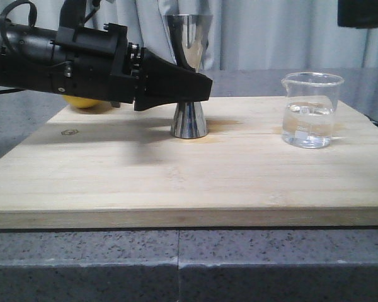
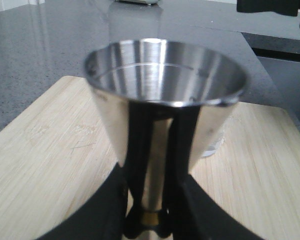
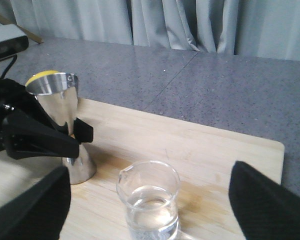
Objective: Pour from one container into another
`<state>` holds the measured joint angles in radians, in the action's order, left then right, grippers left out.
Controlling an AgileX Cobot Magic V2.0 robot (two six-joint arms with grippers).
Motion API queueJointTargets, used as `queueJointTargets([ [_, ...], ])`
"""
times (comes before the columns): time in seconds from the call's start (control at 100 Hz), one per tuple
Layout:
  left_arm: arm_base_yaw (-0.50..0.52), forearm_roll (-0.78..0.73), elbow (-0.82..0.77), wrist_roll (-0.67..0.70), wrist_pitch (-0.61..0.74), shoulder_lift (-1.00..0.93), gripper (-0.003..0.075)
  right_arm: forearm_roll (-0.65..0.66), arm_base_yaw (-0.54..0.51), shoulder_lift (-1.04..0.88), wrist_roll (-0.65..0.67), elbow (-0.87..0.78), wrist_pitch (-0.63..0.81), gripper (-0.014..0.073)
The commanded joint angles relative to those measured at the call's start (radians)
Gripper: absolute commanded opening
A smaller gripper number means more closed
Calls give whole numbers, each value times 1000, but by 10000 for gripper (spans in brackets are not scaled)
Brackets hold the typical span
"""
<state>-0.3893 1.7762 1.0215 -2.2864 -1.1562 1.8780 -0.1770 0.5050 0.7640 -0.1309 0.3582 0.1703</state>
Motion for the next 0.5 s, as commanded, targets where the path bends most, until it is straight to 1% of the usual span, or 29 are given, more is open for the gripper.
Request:
queueJointTargets([
  [0.0,-11,75,27,-1,-101,-40,137,23,3,34,2,7,153,585],
  [0.22,-11,75,27,-1,-101,-40,137,36,3,169,2,3,229,585],
  [0.49,-11,75,27,-1,-101,-40,137,49,40,254,2,-12,351,585],
])
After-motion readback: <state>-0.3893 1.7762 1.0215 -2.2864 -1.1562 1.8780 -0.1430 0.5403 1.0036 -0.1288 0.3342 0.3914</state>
